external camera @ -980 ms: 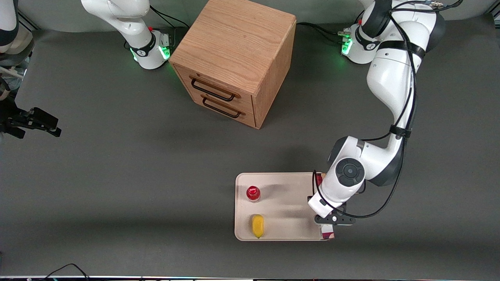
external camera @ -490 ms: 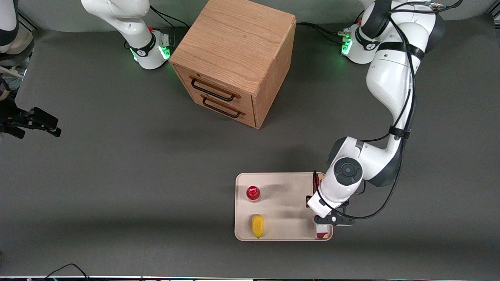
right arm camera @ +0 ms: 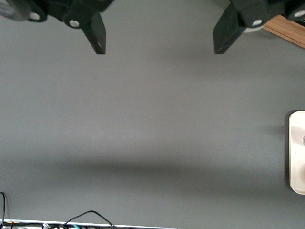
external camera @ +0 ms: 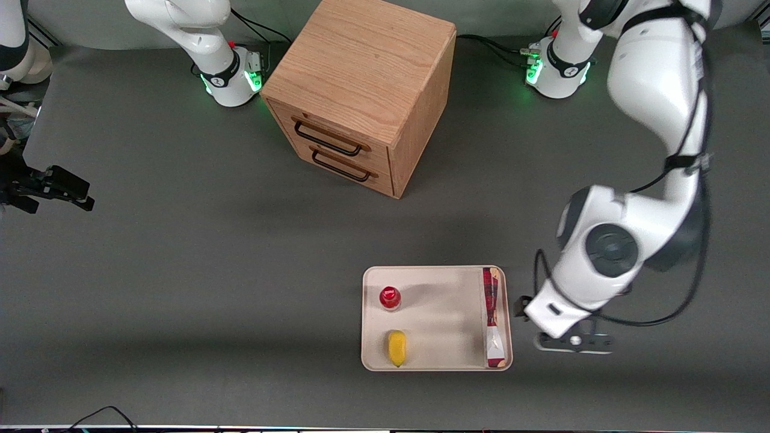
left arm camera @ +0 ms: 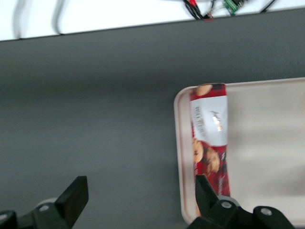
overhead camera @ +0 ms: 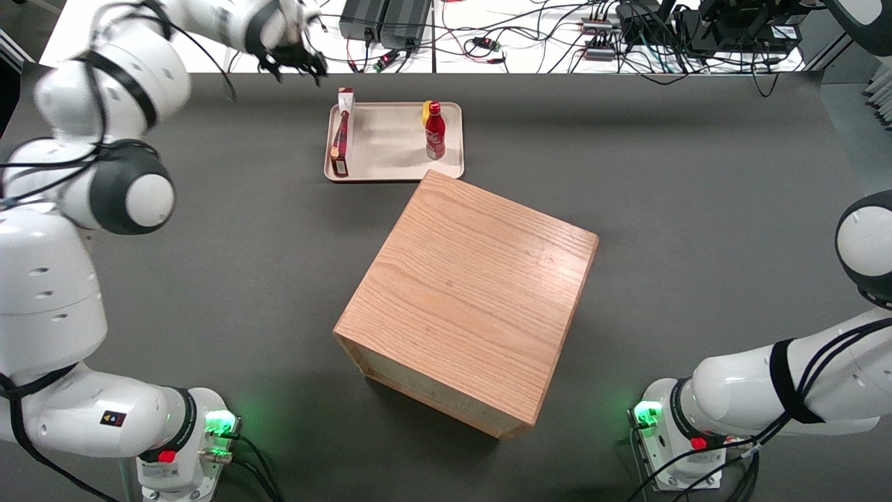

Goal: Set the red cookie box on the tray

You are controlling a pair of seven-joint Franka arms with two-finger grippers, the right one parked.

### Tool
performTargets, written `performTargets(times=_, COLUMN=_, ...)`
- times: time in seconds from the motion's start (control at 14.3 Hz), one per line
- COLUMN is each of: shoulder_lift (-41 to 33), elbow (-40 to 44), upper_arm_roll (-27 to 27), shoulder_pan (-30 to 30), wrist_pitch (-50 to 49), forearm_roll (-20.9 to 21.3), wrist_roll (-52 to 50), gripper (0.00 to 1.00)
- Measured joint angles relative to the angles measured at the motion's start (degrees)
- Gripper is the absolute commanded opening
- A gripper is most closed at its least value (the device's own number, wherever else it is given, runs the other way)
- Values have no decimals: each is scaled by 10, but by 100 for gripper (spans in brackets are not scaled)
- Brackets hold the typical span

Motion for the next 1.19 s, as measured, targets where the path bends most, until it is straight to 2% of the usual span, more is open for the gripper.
performTargets(times=0.35, shoulder_lift=-109, elbow=-4, upper_arm_roll=86, shoulder_pan=12, wrist_pitch=-153, forearm_roll=-104, wrist_roll=111, gripper=100)
performTargets(times=0.7, shoulder_lift=-215, elbow=-57, upper_arm_roll=138, shoulder_pan=13, wrist_pitch=-240, forearm_roll=-116, wrist_roll=160, gripper=100)
performTargets(times=1.19, shoulder_lift=-346, elbow=-226, upper_arm_roll=156, shoulder_pan=12, wrist_pitch=-227, forearm_roll=-117, wrist_roll=170, gripper=100)
